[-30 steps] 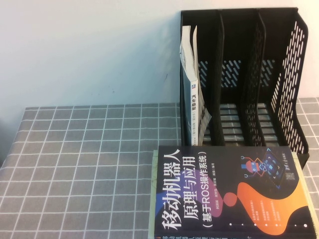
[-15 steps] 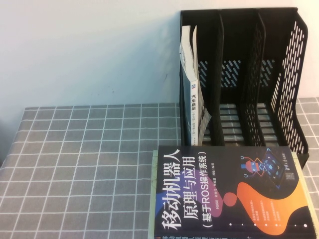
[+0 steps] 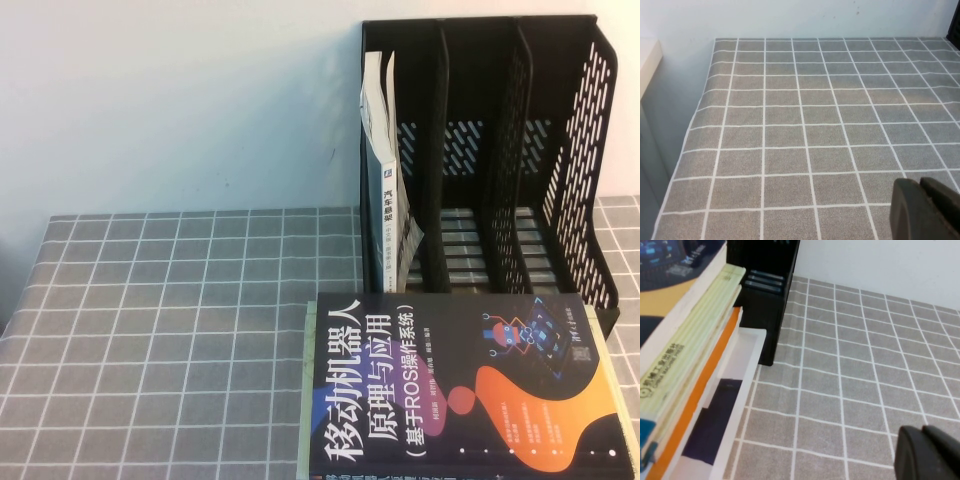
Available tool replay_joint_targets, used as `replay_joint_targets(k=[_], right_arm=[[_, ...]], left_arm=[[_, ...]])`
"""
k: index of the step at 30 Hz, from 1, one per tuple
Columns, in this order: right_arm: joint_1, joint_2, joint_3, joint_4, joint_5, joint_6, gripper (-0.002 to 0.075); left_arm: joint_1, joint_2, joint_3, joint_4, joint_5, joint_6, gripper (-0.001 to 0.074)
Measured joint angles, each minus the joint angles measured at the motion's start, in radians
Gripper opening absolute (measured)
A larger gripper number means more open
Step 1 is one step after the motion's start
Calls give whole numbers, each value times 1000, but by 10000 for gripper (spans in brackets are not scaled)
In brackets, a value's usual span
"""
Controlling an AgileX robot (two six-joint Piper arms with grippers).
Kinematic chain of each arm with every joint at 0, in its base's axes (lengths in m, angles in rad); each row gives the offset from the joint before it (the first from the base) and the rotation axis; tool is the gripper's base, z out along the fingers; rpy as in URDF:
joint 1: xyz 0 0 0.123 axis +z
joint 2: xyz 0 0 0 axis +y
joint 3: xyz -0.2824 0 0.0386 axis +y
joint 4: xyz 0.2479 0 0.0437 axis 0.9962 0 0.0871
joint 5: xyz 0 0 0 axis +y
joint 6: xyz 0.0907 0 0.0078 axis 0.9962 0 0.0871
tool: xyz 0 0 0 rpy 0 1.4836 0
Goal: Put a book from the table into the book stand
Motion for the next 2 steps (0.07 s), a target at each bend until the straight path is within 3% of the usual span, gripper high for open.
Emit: replay_joint_targets(k=[2], right_arm=[[0,0,0,0,0,0,-3]], left_arm=[[0,0,0,0,0,0,0]])
